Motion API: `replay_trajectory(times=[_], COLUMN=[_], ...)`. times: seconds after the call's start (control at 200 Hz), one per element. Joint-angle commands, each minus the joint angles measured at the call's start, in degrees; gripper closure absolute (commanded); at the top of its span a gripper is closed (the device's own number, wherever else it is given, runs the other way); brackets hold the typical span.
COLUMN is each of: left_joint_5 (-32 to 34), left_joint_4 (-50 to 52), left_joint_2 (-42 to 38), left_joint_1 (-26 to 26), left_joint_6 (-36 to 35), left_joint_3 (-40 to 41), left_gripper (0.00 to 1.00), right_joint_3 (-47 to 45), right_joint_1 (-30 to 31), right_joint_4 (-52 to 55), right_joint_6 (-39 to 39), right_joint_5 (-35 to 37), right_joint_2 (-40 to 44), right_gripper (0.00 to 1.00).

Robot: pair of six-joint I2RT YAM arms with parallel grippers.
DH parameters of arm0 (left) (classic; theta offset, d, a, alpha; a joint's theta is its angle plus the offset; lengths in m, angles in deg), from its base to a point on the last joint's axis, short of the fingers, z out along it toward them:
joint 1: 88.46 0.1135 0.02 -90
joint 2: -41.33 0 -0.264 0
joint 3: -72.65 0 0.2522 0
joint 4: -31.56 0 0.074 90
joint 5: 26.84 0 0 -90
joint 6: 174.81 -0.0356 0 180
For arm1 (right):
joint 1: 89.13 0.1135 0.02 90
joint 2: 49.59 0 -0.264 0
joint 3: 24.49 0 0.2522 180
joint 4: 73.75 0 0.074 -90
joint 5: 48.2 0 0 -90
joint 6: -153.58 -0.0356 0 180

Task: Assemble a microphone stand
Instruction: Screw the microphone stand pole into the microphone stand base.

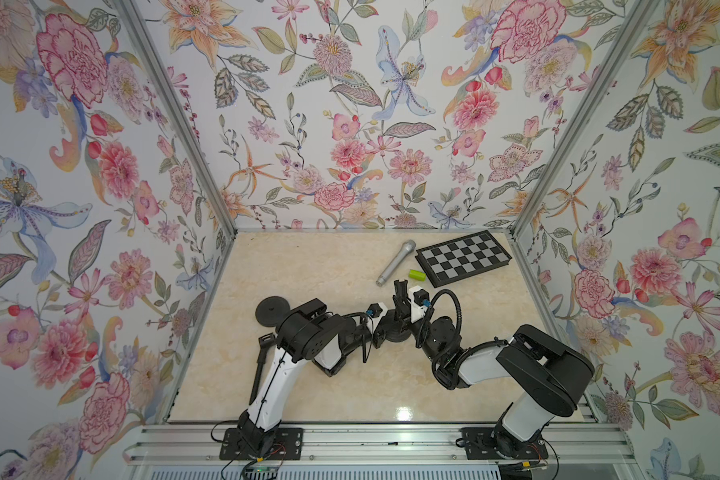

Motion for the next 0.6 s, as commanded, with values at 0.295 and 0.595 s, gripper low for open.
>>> replay_trajectory(times=[0.295, 0.595], left_joint_5=[4.71, 4.36], left_joint_4=[-13.29, -13.28], left_joint_2=[5.92, 6.54], left_joint_1=[2.1, 2.15], left_joint_6=[-0.04, 0.25], left_joint_3=[2.4, 1.64], left_gripper=[0.62, 0.63], right_joint_3=[-3.16, 5.93], right_joint_1=[-11.04, -26.3], right_joint_4=[16.51, 30.64], right_joint_6=[5.38, 17.8], right_joint_5=[-39.83, -71.79], right_joint_2=[9.88, 7.7], right_gripper=[0.36, 0.36])
